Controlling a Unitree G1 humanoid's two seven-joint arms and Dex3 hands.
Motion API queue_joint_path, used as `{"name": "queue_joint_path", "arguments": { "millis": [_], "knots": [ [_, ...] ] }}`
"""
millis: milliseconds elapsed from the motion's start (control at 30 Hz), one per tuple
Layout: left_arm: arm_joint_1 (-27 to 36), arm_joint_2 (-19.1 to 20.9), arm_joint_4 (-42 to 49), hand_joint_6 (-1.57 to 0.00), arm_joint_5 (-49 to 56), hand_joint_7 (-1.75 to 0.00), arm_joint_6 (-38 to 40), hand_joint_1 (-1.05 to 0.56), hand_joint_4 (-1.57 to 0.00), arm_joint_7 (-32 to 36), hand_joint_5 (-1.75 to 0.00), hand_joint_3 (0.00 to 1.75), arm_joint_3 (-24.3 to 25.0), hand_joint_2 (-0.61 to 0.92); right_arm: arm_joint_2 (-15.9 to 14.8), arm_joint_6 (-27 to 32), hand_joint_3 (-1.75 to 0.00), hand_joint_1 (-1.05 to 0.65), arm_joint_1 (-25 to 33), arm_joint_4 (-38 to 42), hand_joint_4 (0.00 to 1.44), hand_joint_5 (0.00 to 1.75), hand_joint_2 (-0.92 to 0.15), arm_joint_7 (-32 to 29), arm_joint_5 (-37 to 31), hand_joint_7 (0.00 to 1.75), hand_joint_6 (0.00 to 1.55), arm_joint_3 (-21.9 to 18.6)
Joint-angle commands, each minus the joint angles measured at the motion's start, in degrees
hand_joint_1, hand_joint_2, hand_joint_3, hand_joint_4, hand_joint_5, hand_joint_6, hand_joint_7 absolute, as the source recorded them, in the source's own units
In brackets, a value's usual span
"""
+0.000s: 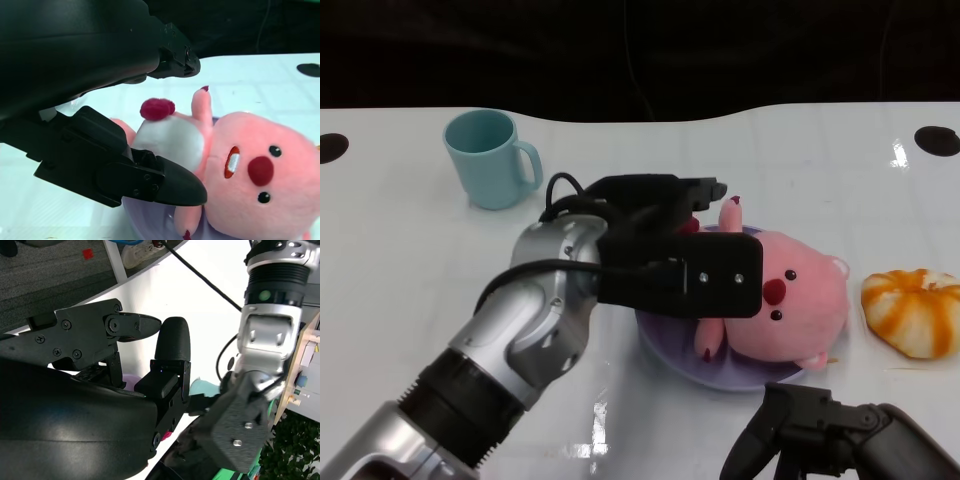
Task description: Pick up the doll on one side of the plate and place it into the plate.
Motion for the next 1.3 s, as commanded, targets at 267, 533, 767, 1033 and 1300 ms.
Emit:
{"name": "queue_joint_path", "arguments": {
  "millis": [267, 533, 767, 1033, 1300],
  "knots": [
    [6.1, 6.5, -15.3, -0.20, -6.1, -0.03, -0.8, -0.93, -0.03, -5.4, -0.33, 0.25, 7.9, 0.92, -0.8, -0.2, -0.31, -0.27, 0.0, 0.4, 0.71, 1.54, -0.92, 0.9, 1.1, 1.25, 0.62, -2.3],
    [13.4, 9.7, -20.5, -0.24, -14.1, -0.04, -4.8, -0.84, 0.00, -4.3, -0.57, 0.17, 15.3, 0.92, -0.6, -0.2, -0.32, -0.27, -0.1, 0.8, 0.70, 1.54, -0.92, 1.0, 1.3, 1.25, 0.62, -2.7],
    [20.1, 10.2, -21.0, -0.35, -19.9, -0.08, -14.3, -0.73, -0.08, -0.4, -0.67, 0.13, 20.8, 0.92, -0.5, -0.3, -0.32, -0.28, -0.2, 1.0, 0.69, 1.54, -0.92, 1.1, 1.5, 1.24, 0.62, -3.1],
    [29.2, 7.2, -23.1, -0.54, -27.8, -0.15, -19.3, -0.43, -0.25, 4.6, -0.80, 0.07, 27.0, 0.90, -0.4, 0.0, -0.31, -0.26, -0.3, 0.9, 0.68, 1.54, -0.92, 1.2, 1.7, 1.24, 0.61, -3.3],
    [38.0, 2.4, -26.1, -0.86, -37.4, -0.28, -21.9, -0.14, -0.71, 6.6, -1.03, 0.39, 30.2, 0.76, -0.4, -0.5, -0.31, -0.26, -0.5, 1.2, 0.68, 1.55, -0.92, 1.2, 1.8, 1.25, 0.62, -3.4]
  ]
}}
